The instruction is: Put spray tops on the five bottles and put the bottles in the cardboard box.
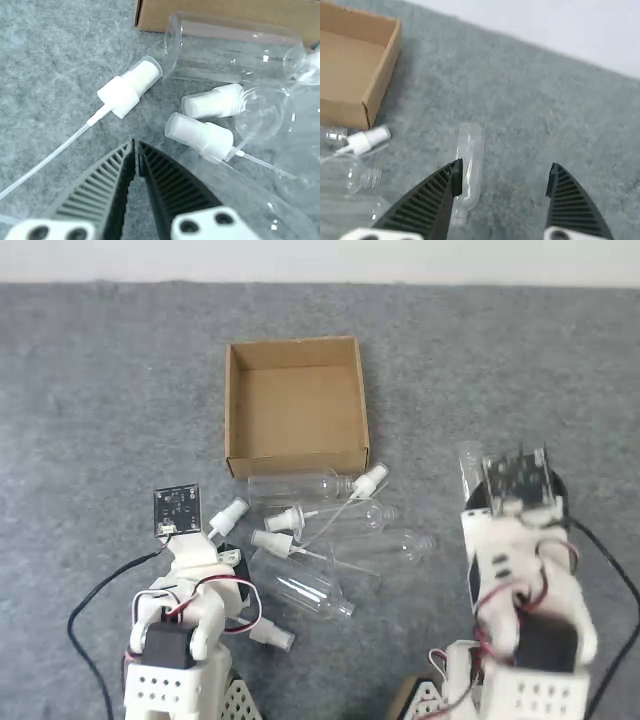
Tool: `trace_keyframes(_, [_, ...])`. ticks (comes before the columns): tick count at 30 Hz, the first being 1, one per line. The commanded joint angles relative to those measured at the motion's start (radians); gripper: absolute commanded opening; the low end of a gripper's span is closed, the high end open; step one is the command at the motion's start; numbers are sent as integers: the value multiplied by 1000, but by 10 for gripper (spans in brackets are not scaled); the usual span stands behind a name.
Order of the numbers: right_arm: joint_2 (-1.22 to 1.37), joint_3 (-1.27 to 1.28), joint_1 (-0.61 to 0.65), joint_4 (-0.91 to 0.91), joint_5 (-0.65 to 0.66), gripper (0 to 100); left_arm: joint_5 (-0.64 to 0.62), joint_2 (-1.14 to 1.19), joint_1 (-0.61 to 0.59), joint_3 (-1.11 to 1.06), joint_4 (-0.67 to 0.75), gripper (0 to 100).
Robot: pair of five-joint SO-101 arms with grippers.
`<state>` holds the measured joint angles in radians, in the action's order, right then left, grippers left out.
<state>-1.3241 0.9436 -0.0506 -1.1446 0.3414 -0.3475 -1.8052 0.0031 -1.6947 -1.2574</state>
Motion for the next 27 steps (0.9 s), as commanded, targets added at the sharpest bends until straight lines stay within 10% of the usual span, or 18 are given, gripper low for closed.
trace_keyframes(1, [205,-123,16,1,5,243,5,-18,-2,10,-5,12])
trace_keyframes(27, [1173,-611,105,68,-107,243,5,-18,-2,10,-5,12])
